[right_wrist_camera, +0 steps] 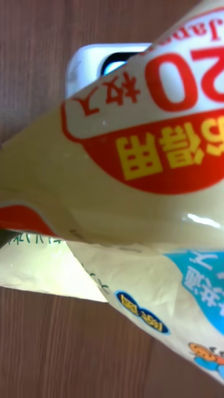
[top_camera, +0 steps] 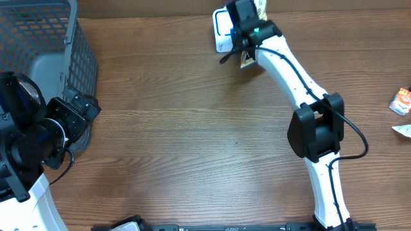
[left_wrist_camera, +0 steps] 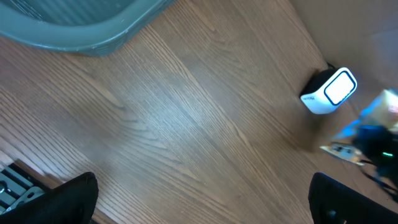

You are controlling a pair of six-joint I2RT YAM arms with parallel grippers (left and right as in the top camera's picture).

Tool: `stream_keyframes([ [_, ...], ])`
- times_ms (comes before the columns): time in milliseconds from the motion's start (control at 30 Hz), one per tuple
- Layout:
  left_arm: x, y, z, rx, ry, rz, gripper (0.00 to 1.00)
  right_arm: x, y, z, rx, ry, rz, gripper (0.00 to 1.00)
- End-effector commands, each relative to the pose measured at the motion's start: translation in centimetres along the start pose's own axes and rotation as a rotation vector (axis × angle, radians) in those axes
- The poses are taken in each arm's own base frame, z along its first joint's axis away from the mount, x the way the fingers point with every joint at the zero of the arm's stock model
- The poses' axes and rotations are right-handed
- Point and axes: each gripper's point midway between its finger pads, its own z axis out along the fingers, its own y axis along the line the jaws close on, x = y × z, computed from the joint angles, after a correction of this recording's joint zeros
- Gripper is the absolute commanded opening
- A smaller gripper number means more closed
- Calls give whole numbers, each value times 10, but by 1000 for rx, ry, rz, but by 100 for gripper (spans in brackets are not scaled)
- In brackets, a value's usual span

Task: Scan the item barcode
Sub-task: 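Carry the wipes bag to the right edge and release it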

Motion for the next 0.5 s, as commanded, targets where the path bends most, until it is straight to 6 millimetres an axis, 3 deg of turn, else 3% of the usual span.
stream_keyframes([
  [0, -1, 1, -1, 1, -5, 5, 100, -55, -66, -45, 78, -125, 214, 4],
  [67, -1, 1, -1, 1, -5, 4, 100, -56, -98, -52, 109, -106, 293, 4],
  [167, -1, 1, -1, 0, -5, 4, 100, -40, -154, -52, 180, -43, 437, 4],
  [467, -1, 0, -1, 0, -4, 4, 100, 63, -314, -40, 366, 239, 850, 4],
])
